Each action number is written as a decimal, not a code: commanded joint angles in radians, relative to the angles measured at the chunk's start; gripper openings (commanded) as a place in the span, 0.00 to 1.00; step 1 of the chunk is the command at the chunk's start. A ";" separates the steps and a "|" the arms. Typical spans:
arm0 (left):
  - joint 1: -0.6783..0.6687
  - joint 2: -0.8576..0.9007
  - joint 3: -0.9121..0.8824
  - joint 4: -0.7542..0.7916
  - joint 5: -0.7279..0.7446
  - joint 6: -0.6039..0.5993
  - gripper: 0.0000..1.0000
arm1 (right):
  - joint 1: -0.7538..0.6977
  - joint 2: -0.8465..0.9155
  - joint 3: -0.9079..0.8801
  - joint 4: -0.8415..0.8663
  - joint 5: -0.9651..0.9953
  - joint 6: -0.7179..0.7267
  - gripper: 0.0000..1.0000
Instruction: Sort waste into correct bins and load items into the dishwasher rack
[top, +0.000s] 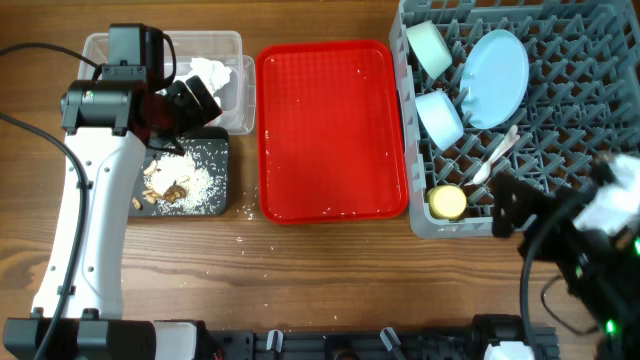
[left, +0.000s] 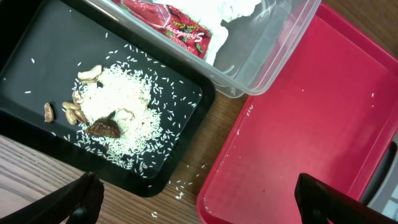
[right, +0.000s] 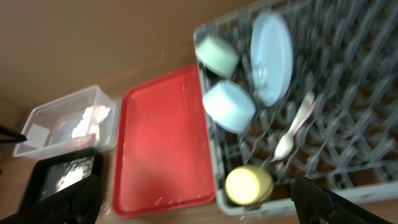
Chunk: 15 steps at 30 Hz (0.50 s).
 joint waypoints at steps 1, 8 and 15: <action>0.007 -0.001 0.006 0.000 -0.013 0.005 1.00 | -0.002 -0.105 -0.095 0.146 0.091 -0.085 1.00; 0.007 -0.001 0.006 0.000 -0.013 0.004 1.00 | 0.036 -0.454 -0.982 1.051 -0.074 -0.196 1.00; 0.007 -0.001 0.006 0.000 -0.013 0.005 1.00 | 0.057 -0.697 -1.345 1.205 -0.026 -0.151 1.00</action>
